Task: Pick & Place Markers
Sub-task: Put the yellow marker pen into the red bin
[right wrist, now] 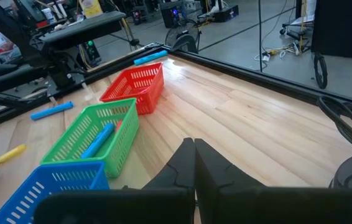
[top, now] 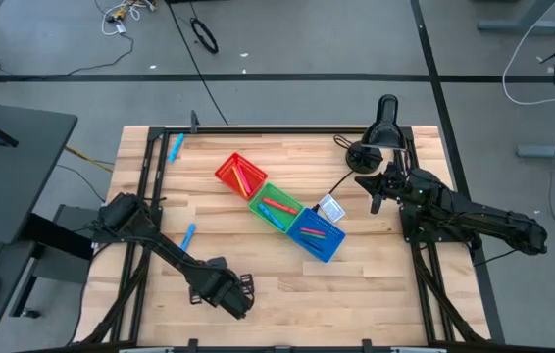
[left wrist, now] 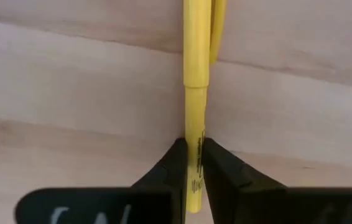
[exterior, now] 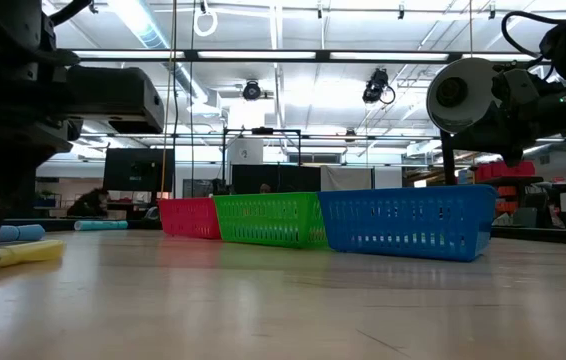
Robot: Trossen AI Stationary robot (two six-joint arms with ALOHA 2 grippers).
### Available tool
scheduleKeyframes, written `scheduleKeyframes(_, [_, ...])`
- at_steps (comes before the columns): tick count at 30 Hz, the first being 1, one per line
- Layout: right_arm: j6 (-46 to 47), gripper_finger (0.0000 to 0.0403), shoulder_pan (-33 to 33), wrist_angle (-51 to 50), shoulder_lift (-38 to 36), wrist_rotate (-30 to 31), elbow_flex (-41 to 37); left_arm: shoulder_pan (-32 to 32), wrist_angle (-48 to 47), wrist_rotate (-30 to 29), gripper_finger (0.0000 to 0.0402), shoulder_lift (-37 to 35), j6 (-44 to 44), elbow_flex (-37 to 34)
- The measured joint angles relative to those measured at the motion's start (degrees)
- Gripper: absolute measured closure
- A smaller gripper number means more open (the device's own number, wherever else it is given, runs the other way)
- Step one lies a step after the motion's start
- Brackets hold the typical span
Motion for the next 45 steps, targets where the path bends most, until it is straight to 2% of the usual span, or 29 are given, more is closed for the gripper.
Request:
scheduleKeyframes(4, [0.0, 0.0403, 0.0, 0.0, 0.0, 0.0, 0.0, 0.1, -3.2, -1.4, 0.0379, -1.5, 2.9, -0.3])
scheduleKeyframes(22, [0.0, 0.0403, 0.0, 0.0, 0.0, 0.0, 0.0, 0.7, -7.1, -8.6, 0.0379, -15.8, 25.6, 0.0])
scheduleKeyframes(35, [0.0, 0.0403, 0.0, 0.0, 0.0, 0.0, 0.0, 2.1, -9.5, -7.9, 0.0379, -25.5, 43.9, 0.1])
scheduleKeyframes(38, [0.0, 0.0403, 0.0, 0.0, 0.0, 0.0, 0.0, 3.0, -9.7, -5.7, 0.0379, -26.9, 49.2, 0.1])
scheduleKeyframes(45, [0.0, 0.0403, 0.0, 0.0, 0.0, 0.0, 0.0, 4.9, -9.6, 0.1, 0.0379, -29.6, 67.4, 0.1])
